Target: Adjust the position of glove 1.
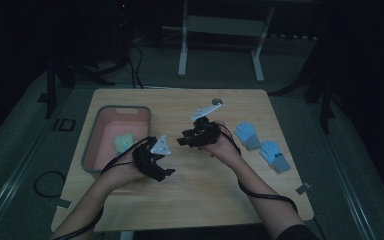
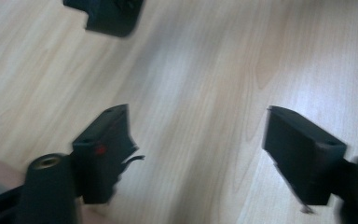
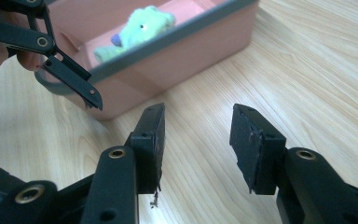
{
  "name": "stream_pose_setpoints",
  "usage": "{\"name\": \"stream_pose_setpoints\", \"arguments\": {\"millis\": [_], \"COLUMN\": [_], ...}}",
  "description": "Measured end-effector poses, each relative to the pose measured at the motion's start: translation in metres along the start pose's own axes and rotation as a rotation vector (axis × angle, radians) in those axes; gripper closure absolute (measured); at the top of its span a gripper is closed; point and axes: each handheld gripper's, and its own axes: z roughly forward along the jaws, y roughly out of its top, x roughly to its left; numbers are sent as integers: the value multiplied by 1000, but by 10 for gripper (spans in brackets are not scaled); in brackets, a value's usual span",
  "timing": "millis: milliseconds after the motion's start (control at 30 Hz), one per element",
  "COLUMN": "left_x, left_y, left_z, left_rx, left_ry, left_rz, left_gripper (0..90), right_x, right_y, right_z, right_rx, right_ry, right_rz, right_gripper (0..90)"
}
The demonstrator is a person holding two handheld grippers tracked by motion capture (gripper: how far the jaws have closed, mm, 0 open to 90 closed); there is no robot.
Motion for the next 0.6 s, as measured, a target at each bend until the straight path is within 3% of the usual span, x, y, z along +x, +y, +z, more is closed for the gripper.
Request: {"name": "stream_pose_setpoints", "arguments": {"millis": [33,333,433,600], "left_x": [-1,-16,-21,-30], "left_y": [0,1,-2,-7], "left_z": [2,21,28,43], "left_rx": [-3,-20,-36,-19], "left_ry": [-8,-41,-58,-66], "left_rz": [-2,5,5,9], "left_gripper": [168,95,89,89], "right_x": [-1,-7,-10,-13], "right_y": [-2,-19,-25,-33], "right_z": [-2,-16,-19,-23], "right_rx": [1,-11,-20,-22], "right_ry": [-4,-21,-18,-26], "right_rz": [1,6,12,6], "right_gripper": [553,552,550,544]}}
